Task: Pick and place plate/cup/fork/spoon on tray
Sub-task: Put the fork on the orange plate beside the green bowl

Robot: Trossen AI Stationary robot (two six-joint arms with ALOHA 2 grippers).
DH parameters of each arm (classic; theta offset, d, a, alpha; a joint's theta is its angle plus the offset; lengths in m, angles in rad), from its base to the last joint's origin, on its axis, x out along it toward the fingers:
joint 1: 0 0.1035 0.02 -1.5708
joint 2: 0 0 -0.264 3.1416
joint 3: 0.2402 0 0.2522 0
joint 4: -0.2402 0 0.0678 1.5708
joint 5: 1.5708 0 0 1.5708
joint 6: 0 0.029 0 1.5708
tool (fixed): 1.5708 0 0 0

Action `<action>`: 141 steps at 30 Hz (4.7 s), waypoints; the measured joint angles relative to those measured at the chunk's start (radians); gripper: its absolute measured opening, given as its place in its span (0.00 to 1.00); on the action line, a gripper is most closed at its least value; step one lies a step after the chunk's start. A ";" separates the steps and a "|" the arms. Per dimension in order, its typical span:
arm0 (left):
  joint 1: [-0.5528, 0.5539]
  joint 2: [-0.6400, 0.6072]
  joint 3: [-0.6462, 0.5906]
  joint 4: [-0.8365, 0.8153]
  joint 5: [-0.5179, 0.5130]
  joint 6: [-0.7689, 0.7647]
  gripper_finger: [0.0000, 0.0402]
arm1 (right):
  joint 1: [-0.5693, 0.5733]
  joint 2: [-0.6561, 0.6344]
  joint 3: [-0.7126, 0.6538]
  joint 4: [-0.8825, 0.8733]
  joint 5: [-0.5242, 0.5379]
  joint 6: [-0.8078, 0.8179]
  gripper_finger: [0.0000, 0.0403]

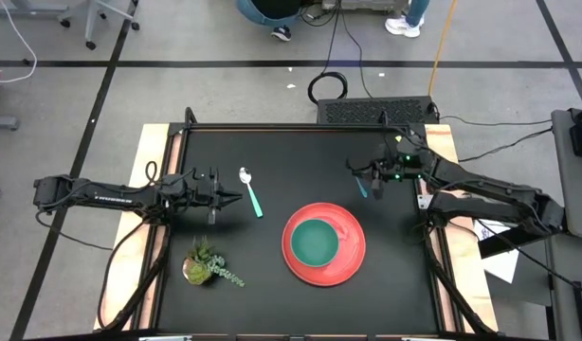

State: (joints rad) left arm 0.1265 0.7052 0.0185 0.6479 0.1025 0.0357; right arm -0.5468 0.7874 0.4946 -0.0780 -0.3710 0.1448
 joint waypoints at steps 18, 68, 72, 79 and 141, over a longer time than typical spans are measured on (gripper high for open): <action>0.000 0.000 0.000 0.000 0.000 0.000 0.08 | 0.214 -0.113 -0.217 0.305 0.037 0.187 0.00; 0.000 0.000 0.000 0.008 0.000 -0.039 0.08 | 0.734 -0.013 0.268 -0.425 0.715 0.551 0.00; 0.000 0.000 0.000 0.008 0.000 -0.040 0.08 | 0.734 -0.004 0.259 -0.449 0.715 0.694 0.00; 0.000 0.000 0.000 0.014 0.000 -0.041 0.08 | 0.734 0.051 0.254 -0.446 0.683 0.861 0.00; 0.000 0.000 0.000 0.036 0.001 -0.045 0.08 | 0.750 0.432 0.092 -0.104 0.523 1.229 0.00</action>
State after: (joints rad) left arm 0.1265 0.7051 0.0185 0.6837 0.1033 -0.0090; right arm 0.2033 1.2199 0.5865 -0.1821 0.1524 1.3742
